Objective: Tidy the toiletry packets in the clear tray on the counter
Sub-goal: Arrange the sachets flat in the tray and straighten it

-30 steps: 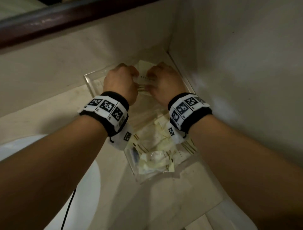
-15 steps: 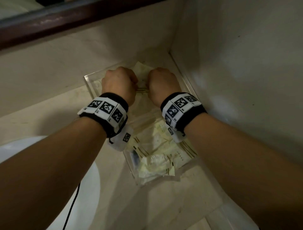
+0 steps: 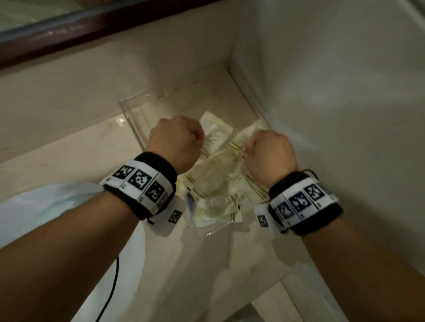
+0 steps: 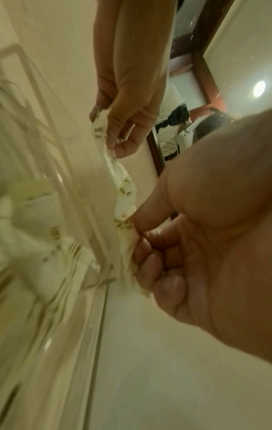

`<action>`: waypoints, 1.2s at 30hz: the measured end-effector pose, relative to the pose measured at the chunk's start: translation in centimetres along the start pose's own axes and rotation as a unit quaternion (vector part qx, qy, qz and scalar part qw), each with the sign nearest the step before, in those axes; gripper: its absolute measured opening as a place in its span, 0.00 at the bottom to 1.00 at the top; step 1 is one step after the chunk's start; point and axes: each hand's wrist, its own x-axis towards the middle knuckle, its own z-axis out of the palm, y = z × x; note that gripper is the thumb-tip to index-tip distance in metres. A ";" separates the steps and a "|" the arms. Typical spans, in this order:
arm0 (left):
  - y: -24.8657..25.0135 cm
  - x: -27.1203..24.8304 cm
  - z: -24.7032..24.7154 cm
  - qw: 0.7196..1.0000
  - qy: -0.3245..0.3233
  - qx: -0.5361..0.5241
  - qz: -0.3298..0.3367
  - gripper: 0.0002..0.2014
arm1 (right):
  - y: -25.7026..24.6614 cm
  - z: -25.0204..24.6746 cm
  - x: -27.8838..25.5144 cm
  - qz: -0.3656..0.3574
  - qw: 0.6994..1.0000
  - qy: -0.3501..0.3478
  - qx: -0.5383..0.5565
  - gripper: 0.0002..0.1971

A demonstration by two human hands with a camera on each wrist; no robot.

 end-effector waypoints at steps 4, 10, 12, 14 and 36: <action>1.0 -2.1 1.6 0.998 -0.038 0.023 0.036 0.09 | 1.6 2.0 -3.0 0.046 0.999 -0.027 0.003 0.09; 0.8 -3.5 4.5 0.994 -0.065 0.075 0.048 0.09 | 2.0 4.6 -5.3 0.084 0.995 -0.056 0.014 0.05; 0.5 -3.6 5.3 0.993 -0.060 0.095 0.049 0.08 | 1.9 5.6 -5.5 0.072 0.995 -0.062 0.006 0.09; 0.1 -3.6 6.0 0.991 -0.051 0.117 0.050 0.09 | 1.7 6.4 -5.5 0.056 0.996 -0.065 -0.008 0.13; -0.3 -3.0 7.8 0.984 -0.039 0.165 0.057 0.15 | 2.1 8.0 -4.1 0.024 0.999 -0.033 0.000 0.18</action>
